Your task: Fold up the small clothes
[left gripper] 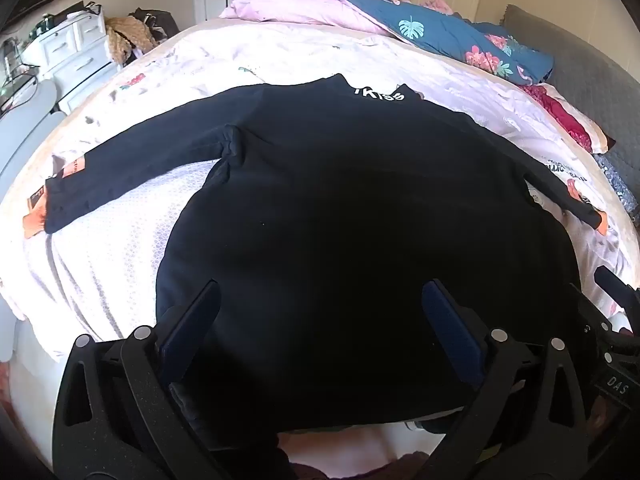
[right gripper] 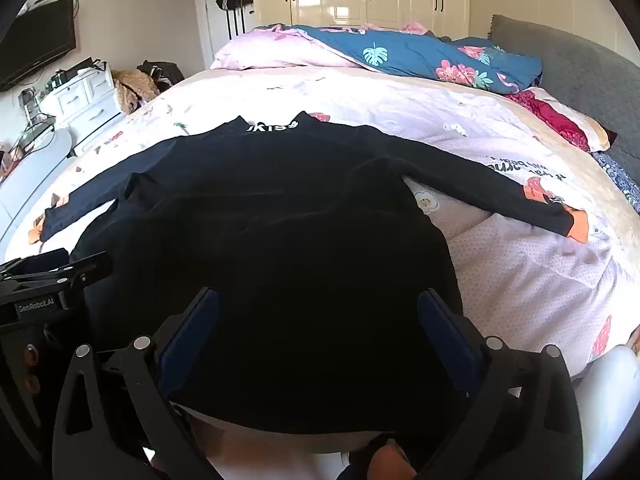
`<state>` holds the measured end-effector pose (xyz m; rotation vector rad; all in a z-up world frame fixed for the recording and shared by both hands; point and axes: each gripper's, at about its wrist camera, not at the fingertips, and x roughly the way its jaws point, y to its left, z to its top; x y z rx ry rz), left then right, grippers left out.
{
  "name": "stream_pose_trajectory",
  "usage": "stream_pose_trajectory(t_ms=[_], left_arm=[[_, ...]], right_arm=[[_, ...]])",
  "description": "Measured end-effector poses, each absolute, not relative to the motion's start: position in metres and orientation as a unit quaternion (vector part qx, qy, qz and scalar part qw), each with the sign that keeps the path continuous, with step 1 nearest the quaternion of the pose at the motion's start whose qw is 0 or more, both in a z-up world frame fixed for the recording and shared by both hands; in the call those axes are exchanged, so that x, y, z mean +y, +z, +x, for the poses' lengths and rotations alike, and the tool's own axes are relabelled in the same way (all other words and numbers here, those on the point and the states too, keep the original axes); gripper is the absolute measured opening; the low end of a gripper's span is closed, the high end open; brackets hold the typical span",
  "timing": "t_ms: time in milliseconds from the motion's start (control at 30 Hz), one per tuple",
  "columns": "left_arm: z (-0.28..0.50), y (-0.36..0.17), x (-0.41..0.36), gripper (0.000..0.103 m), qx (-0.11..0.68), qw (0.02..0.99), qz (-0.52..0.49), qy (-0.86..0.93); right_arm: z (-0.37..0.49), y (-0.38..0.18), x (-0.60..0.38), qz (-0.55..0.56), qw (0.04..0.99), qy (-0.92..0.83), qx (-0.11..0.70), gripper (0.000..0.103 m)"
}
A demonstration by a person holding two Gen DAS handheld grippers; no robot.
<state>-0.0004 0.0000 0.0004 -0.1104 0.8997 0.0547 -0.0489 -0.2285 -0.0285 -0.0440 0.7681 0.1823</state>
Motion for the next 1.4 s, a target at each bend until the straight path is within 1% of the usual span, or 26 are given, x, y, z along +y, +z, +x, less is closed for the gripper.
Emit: stream_pose_trajectory(t_ms=[67,1400], left_arm=[[-0.0007,0.0004,-0.0008,0.094,0.435,0.899,-0.053,0.027],[-0.0019,0.0027,0.0031,0.094,0.436,0.897,-0.064,0.029]], right_arm=[[-0.0516,-0.0279,-0.2294,-0.021,0.928,0.087,0.361,0.099],[-0.0545,-0.0268,-0.2256,-0.028,0.926,0.088,0.366,0.099]])
